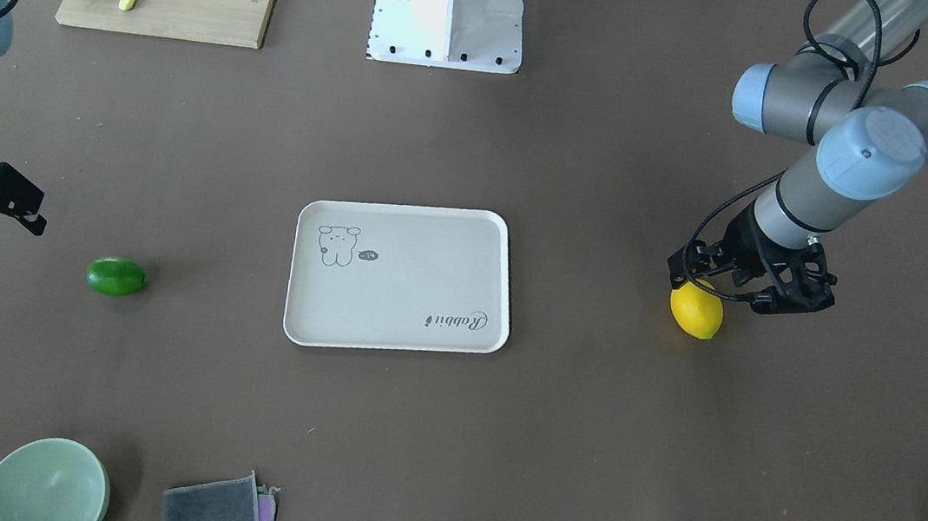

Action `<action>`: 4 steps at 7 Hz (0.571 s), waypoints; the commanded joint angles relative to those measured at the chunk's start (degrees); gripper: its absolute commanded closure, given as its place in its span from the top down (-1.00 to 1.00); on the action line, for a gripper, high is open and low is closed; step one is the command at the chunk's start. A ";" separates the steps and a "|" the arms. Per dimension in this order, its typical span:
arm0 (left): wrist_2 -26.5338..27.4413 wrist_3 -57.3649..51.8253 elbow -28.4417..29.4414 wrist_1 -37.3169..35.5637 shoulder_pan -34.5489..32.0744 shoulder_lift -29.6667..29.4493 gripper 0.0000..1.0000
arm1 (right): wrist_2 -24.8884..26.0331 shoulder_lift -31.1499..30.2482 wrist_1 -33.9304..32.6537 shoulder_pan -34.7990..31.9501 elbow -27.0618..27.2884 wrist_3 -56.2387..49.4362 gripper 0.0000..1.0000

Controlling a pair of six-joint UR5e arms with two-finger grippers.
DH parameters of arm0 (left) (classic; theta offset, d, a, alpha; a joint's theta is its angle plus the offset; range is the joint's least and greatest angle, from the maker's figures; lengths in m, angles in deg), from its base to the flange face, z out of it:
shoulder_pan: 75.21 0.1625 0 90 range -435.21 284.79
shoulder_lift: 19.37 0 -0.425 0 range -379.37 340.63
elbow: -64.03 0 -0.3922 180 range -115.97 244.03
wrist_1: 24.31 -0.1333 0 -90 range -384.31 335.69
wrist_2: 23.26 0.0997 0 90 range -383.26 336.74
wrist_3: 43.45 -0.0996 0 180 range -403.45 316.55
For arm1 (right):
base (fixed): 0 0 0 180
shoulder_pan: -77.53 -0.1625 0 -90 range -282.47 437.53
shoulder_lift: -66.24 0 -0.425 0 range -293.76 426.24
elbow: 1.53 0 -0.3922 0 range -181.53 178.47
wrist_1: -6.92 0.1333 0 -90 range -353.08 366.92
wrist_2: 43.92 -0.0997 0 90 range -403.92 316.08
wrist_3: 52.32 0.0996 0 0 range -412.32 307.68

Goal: Place all lemons on tray

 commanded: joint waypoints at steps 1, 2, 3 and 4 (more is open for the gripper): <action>1.41 0.20 3.53 1.09 0.33 -0.89 0.95 | 0.63 0.51 -0.01 1.94 -0.28 4.33 1.00; 2.20 0.11 5.11 1.53 0.33 -0.89 0.94 | 0.98 0.51 -0.01 2.21 -0.54 4.35 1.00; 2.29 0.37 6.35 3.63 0.68 -1.06 0.94 | 0.98 0.51 -0.44 2.39 -0.63 5.05 1.00; 2.30 0.55 6.88 3.99 1.29 -1.15 0.93 | 0.90 0.51 -0.45 2.91 -0.63 6.27 1.00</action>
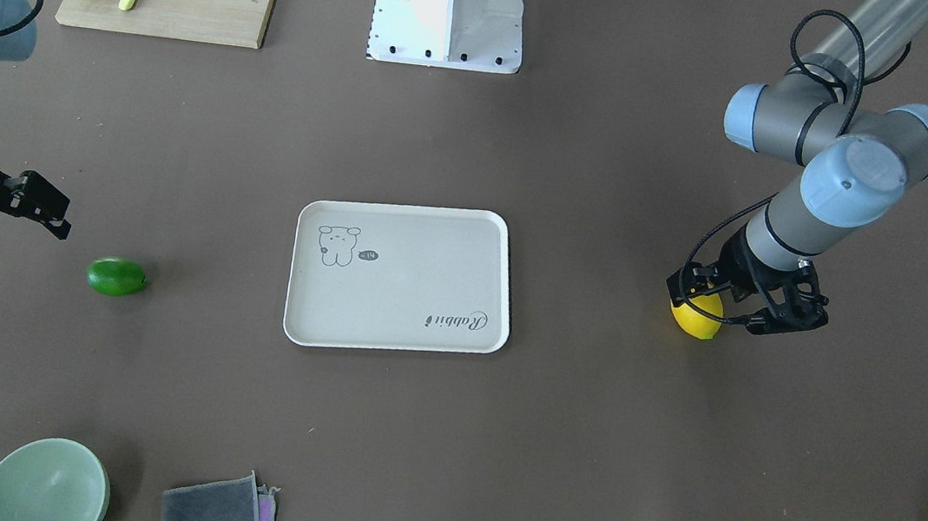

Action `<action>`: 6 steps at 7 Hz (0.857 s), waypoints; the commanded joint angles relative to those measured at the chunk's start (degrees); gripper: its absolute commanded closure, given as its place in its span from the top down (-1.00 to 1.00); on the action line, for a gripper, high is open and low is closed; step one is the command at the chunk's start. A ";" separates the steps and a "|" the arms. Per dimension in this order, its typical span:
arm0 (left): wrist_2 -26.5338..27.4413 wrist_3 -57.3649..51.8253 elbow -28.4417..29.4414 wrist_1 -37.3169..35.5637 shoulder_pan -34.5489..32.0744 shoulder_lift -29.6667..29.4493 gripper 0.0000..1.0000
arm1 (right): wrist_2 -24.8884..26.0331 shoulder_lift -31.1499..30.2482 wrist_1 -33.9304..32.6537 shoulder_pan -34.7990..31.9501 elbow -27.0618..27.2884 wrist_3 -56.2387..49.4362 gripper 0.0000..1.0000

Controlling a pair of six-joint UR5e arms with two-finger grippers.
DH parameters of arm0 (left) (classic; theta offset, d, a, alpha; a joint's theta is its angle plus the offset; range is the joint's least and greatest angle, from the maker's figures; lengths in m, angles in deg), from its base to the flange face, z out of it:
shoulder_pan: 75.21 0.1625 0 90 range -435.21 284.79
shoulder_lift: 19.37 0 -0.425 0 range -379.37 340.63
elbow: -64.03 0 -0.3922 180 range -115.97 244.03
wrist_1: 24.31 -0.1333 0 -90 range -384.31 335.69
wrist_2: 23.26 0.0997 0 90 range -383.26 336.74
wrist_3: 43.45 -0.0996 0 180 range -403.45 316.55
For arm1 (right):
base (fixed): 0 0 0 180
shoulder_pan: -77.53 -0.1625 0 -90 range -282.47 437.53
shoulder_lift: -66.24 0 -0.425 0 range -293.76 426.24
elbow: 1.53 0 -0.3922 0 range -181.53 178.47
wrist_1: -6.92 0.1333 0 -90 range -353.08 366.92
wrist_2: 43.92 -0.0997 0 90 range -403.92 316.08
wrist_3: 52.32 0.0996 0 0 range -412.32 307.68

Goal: Place all lemons on tray

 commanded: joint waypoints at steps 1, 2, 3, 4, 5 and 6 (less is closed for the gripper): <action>0.16 0.30 1.21 1.02 0.75 -0.65 0.86 | -0.01 0.01 -0.05 0.53 -0.07 1.52 1.00; 0.25 0.21 1.56 1.11 1.01 -0.66 0.74 | -0.01 0.54 -0.14 0.70 -0.68 2.74 1.00; 0.25 0.47 1.22 1.11 1.45 -0.74 0.11 | -0.09 1.67 0.03 1.14 -1.64 5.54 1.00; 0.25 0.56 0.95 1.02 1.45 -1.18 -0.99 | -0.36 2.29 -0.14 1.14 -2.17 6.96 1.00; 0.08 0.65 0.86 0.85 1.37 -2.49 -1.00 | -0.19 2.39 0.30 1.40 -3.48 8.28 1.00; -0.45 0.82 0.08 0.24 1.45 -4.24 -1.00 | -0.01 4.04 -0.05 1.84 -3.67 8.47 1.00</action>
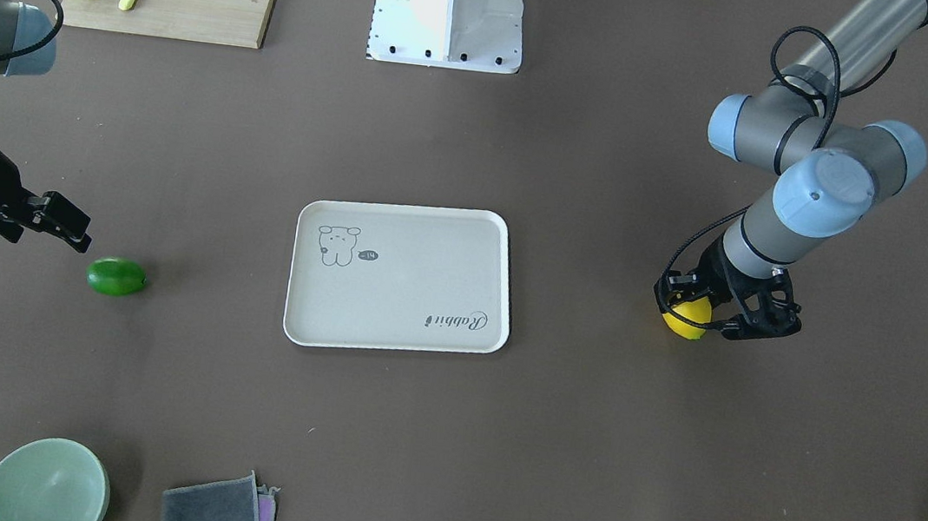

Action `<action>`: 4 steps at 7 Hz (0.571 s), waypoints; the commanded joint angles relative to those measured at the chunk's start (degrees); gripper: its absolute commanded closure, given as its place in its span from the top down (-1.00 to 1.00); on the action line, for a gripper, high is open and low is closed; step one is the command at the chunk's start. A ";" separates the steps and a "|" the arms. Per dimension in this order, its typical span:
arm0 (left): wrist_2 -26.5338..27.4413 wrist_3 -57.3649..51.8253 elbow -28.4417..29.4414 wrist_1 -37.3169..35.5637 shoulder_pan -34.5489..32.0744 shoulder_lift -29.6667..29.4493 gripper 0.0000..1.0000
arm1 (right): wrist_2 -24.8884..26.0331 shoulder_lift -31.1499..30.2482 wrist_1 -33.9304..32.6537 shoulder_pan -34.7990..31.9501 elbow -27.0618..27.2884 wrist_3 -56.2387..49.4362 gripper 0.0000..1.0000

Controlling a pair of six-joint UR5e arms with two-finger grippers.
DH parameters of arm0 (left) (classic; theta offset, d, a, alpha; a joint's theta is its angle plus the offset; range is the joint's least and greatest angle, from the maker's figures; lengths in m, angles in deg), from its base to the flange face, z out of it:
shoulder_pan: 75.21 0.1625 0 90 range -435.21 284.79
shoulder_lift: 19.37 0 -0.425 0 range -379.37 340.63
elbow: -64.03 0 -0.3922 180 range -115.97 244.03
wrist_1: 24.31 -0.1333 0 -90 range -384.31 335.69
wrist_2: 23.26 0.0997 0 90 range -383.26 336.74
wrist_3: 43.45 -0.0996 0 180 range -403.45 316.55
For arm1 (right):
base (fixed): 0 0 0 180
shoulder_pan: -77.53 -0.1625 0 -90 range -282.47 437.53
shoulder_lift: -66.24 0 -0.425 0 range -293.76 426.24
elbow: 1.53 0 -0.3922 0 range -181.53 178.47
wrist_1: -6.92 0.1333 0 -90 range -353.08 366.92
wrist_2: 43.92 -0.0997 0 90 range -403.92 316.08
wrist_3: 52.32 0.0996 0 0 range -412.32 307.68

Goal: Place all lemons on tray

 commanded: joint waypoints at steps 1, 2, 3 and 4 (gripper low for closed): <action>-0.45 4.96 -0.64 -1.39 0.23 -4.63 -1.00 | 0.16 1.90 0.04 0.34 -0.73 5.95 1.00; -0.45 9.27 -0.56 -1.66 0.32 -8.05 -1.00 | 0.25 1.91 0.04 0.51 -0.73 13.74 0.97; -0.27 13.93 -0.21 -1.75 1.54 -10.87 -1.00 | 1.12 1.47 0.13 0.95 -1.34 19.65 0.97; -0.18 16.32 -0.12 -2.88 1.90 -13.51 -1.00 | 2.34 1.38 0.22 0.96 -1.34 24.93 0.97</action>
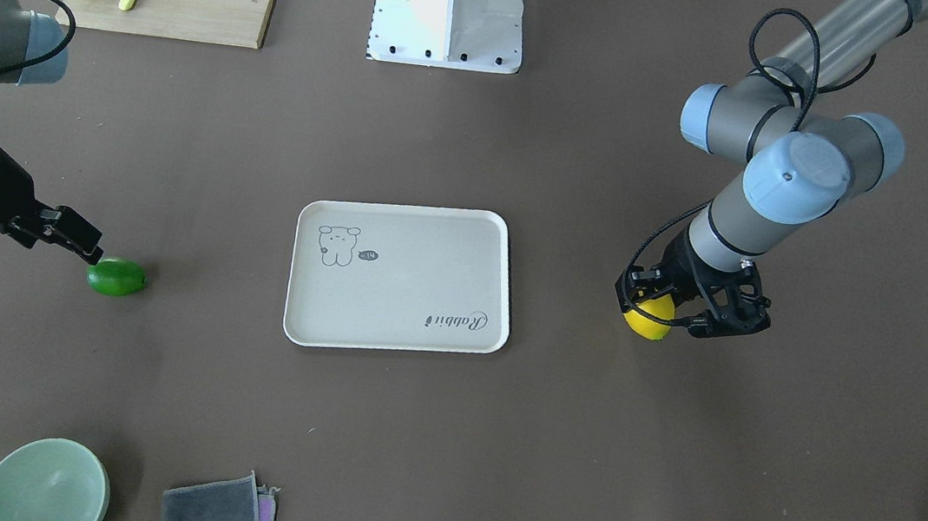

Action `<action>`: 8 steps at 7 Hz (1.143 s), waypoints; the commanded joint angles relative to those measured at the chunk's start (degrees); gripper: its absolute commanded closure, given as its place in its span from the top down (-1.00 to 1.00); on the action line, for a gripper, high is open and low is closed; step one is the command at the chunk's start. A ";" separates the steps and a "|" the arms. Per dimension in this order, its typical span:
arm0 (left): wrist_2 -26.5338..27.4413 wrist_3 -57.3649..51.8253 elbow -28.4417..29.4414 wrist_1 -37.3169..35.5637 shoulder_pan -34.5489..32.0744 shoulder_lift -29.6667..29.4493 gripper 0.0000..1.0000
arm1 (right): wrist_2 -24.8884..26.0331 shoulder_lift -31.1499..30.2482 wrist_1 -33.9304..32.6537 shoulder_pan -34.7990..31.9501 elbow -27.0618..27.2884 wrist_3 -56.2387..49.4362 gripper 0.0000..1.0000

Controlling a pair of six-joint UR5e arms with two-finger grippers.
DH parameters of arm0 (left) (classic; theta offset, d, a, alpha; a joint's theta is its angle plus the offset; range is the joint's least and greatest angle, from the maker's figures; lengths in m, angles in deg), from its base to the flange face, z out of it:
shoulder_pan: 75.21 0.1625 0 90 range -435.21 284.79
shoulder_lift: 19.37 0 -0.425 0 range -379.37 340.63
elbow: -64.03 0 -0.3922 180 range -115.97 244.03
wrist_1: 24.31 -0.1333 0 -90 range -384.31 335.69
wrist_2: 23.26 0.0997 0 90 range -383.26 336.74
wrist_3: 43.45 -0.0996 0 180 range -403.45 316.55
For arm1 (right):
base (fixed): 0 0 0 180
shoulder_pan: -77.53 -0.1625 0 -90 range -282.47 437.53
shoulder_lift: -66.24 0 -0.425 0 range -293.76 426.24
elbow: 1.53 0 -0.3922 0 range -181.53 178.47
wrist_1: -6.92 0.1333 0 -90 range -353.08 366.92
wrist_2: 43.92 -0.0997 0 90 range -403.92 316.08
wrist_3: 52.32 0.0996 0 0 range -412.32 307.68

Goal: Place all lemons on tray

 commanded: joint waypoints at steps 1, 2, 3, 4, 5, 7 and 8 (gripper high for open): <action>0.64 6.30 0.27 -1.42 2.69 -5.21 -1.00 | 1.96 -0.26 0.19 0.69 -0.65 12.90 0.96; 1.69 7.19 0.36 -1.51 3.06 -7.58 -1.00 | 2.40 -0.09 0.45 1.39 -0.57 19.22 0.92; 3.79 7.29 1.32 -1.68 4.72 -9.34 -1.00 | 5.89 -0.18 0.37 3.14 -0.74 23.64 0.89; 7.21 7.29 1.77 -1.77 6.30 -10.93 -1.00 | 6.71 -0.09 0.36 4.72 -1.70 24.64 0.88; 8.20 7.29 1.77 -1.77 7.27 -11.29 -1.00 | 6.63 0.52 0.36 5.87 -2.15 27.00 0.85; 12.59 7.11 1.68 -1.68 9.82 -11.21 -1.00 | 6.19 1.83 0.36 6.32 -3.37 27.11 0.81; 12.69 7.02 1.59 -1.77 9.92 -10.94 -1.00 | 6.01 2.54 0.36 6.23 -3.73 27.02 0.80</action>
